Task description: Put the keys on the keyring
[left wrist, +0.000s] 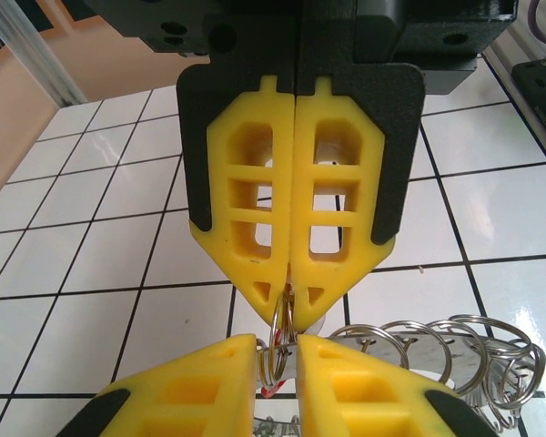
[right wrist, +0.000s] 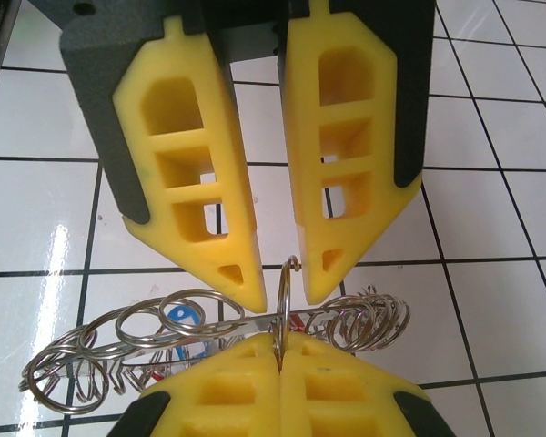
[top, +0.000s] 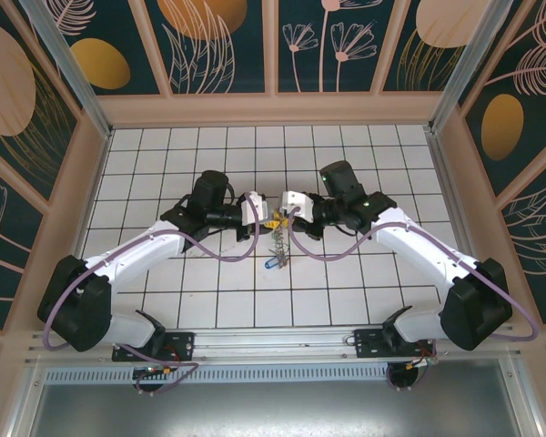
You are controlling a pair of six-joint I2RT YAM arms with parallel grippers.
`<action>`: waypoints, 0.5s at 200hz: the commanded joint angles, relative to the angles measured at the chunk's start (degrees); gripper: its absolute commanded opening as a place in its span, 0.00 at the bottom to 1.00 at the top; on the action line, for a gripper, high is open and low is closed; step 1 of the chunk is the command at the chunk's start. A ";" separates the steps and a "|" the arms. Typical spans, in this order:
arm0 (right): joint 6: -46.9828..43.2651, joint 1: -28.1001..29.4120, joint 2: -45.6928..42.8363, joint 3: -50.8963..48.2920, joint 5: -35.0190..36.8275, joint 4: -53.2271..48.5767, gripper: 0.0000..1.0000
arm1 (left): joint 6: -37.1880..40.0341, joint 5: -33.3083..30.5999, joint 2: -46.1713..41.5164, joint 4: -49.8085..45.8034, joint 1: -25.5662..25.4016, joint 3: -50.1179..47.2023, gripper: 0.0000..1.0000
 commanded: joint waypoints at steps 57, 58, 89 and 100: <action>1.80 0.39 -2.59 0.42 -0.58 3.45 0.00 | -1.29 2.04 1.57 0.11 -0.07 1.56 0.14; 1.76 0.39 -2.59 0.42 -0.62 3.54 0.00 | -1.29 1.99 1.59 0.11 -0.04 1.59 0.14; 1.98 0.37 -2.83 0.41 -0.92 4.17 0.00 | -1.34 1.49 2.19 -0.17 -0.10 1.69 0.17; 1.84 0.32 -2.81 0.50 -1.00 4.06 0.00 | -1.25 1.55 2.18 -0.08 -0.07 1.80 0.11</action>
